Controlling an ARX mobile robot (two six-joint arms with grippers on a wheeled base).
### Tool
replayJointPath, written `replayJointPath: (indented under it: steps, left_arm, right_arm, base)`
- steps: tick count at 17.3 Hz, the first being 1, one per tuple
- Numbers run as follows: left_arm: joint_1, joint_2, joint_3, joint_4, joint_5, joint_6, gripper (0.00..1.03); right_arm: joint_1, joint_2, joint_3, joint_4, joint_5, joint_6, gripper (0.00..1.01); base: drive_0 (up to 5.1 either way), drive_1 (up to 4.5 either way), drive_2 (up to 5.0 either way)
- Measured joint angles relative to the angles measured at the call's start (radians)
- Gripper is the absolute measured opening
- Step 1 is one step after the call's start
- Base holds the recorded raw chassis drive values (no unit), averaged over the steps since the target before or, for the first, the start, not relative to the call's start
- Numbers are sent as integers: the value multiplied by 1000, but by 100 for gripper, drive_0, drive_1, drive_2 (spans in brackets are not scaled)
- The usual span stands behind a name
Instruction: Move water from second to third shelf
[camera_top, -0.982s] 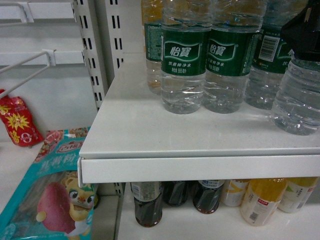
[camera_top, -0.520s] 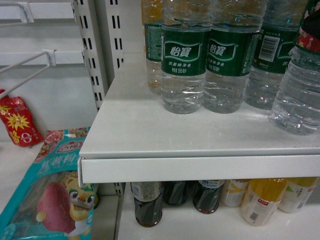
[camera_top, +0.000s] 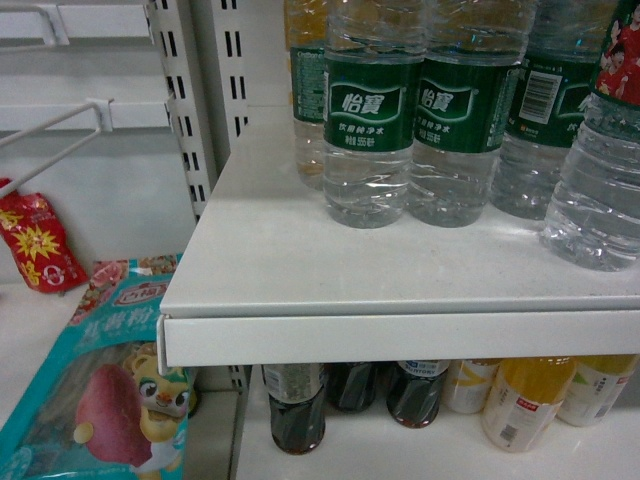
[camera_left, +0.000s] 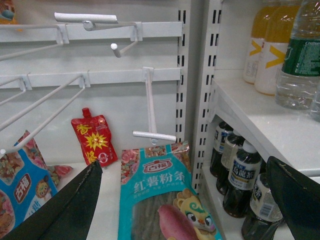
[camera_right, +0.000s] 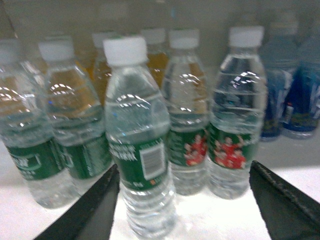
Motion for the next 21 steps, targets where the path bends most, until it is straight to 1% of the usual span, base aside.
replayJointPath:
  steps: [2, 4, 5, 6, 7, 8, 9, 10, 12, 13, 14, 15, 17, 19, 20, 21]
  left_arm:
    - [0, 0, 0, 0, 0, 0, 98]
    - [0, 0, 0, 0, 0, 0, 98]
    - [0, 0, 0, 0, 0, 0, 98]
    - [0, 0, 0, 0, 0, 0, 98]
    - [0, 0, 0, 0, 0, 0, 98]
    - [0, 0, 0, 0, 0, 0, 98]
    - [0, 0, 0, 0, 0, 0, 98]
    - [0, 0, 0, 0, 0, 0, 98]
    - [0, 0, 0, 0, 0, 0, 98]
    - [0, 0, 0, 0, 0, 0, 98]
    - [0, 0, 0, 0, 0, 0, 98]
    - [0, 0, 0, 0, 0, 0, 98]
    - [0, 0, 0, 0, 0, 0, 98]
    - [0, 0, 0, 0, -1, 0, 98]
    - [0, 0, 0, 0, 1, 0, 98]
    - [0, 0, 0, 0, 0, 0, 98]
  right_arm:
    - [0, -55, -35, -27, 19, -19, 72]
    - [1, -93, -61, -52, 26, -30, 66]
    - [13, -175, -105, -110, 45, -44, 54]
    - [25, -254, -136, -154, 50, -53, 41]
    - [47, -333, -170, -163, 71, -59, 28]
    - [52, -390, -215, -135, 72, -61, 17]
    - [1, -394, -326, -67, 34, -64, 2]
    - [-82, -475, -356, -111, -51, -66, 2]
    - [-126, -504, -361, -146, -95, -66, 2]
    - [-198, -531, -381, -128, -184, -67, 2]
    - [-240, -550, -388, -151, -203, -66, 2]
    - [-257, -555, -388, -153, -202, -66, 2]
    - [-248, -586, -388, -186, -220, -66, 2]
    - [-248, -717, -387, -359, -220, -66, 2]
    - [-248, -749, -387, -339, -221, -66, 2]
    - [-248, -750, -385, -347, -220, -66, 2]
  base:
    - [0, 0, 0]
    - [0, 0, 0]
    - [0, 0, 0]
    - [0, 0, 0]
    - [0, 0, 0]
    - [0, 0, 0]
    - [0, 0, 0]
    - [0, 0, 0]
    - [0, 0, 0]
    - [0, 0, 0]
    - [0, 0, 0]
    - [0, 0, 0]
    - [0, 0, 0]
    - [0, 0, 0]
    - [0, 0, 0]
    - [0, 0, 0]
